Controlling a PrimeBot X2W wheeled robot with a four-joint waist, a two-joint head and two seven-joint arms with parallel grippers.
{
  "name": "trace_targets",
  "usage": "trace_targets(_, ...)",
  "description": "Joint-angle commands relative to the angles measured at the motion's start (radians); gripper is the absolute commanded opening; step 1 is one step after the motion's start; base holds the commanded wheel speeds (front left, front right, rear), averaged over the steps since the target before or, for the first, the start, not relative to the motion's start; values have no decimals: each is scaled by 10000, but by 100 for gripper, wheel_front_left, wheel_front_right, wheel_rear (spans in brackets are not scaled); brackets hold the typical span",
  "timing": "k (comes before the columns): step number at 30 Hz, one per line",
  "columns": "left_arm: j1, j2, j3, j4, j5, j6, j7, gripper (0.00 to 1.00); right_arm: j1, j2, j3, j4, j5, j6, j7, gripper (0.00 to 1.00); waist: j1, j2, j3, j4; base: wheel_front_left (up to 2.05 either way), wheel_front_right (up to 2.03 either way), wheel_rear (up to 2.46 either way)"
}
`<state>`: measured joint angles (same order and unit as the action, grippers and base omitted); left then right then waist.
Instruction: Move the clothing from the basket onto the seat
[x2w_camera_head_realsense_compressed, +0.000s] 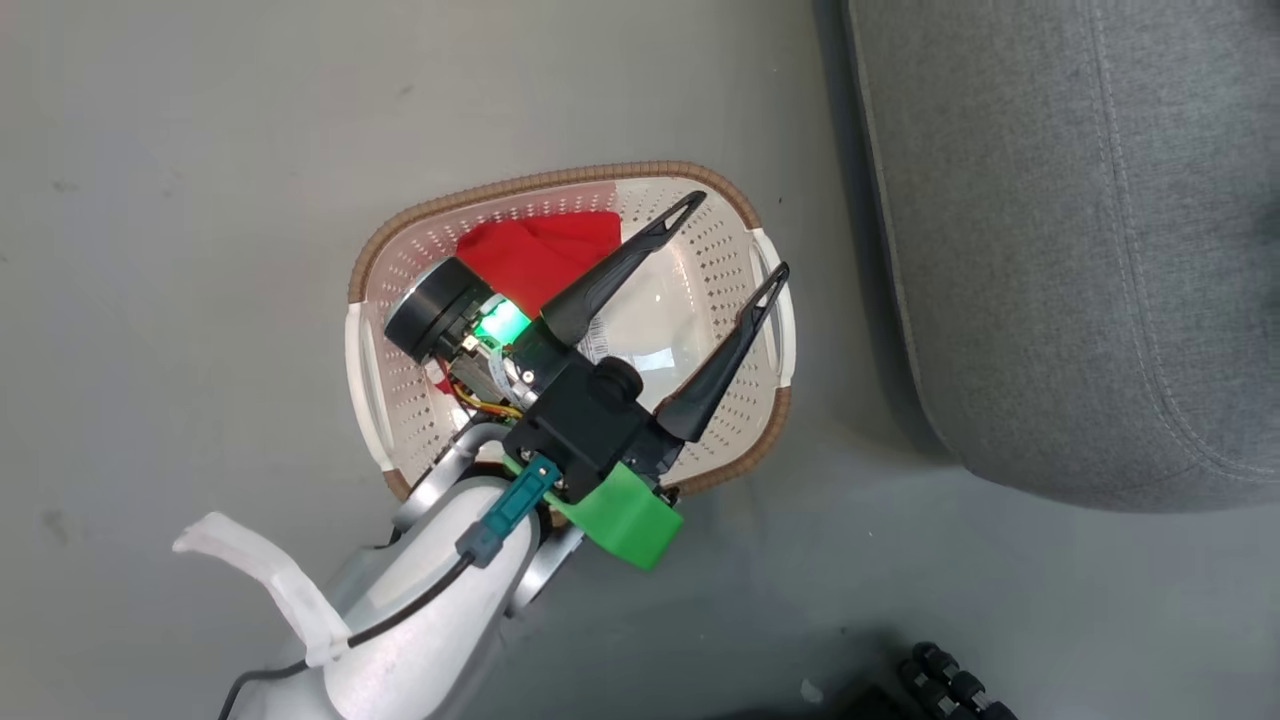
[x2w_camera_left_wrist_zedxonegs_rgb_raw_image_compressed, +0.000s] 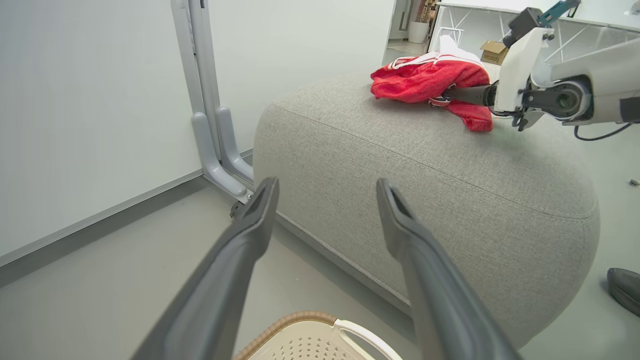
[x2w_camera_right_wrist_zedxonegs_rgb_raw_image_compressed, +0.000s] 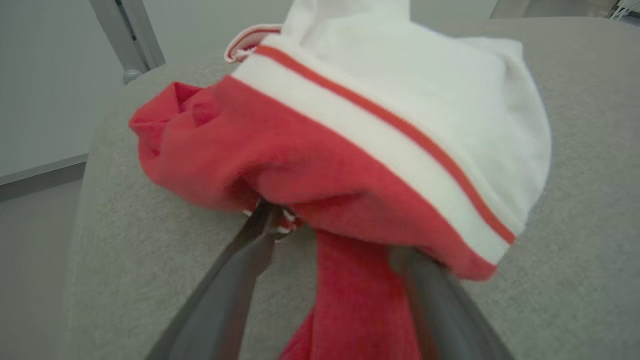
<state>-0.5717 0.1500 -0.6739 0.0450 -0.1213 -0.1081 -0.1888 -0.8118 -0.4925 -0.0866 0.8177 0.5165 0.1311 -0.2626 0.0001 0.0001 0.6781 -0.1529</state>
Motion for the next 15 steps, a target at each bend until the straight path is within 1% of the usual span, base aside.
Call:
trace_targets(1, 97, 144, 71, 85, -84, 51, -93, 100, 477, 120, -115, -166, -142, -8, -28, 100, -1, -1, -508, -202, 0, 0, 0)
trace_targets(7, 619, 199, 257, 344, -410, 275, -298, 100, 1997, 776, -869, -1452, -807, -6, -29, 100, -1, -1, -1452, -157, 0, 0, 0)
trace_targets(12, 1132, 216, 614, 513, -732, 665, -511, 100, 3231, 1695, -1387, -3004, -1635, -6, -28, 100, -1, -1, -2239, 20, 0, 0, 0)
trace_targets(15, 1416, 208, 905, 586, -923, 912, -620, 100, 3877, 2239, -1353, -3939, -2144, -6, -30, 100, -1, -1, -2644, 187, 0, 0, 0)
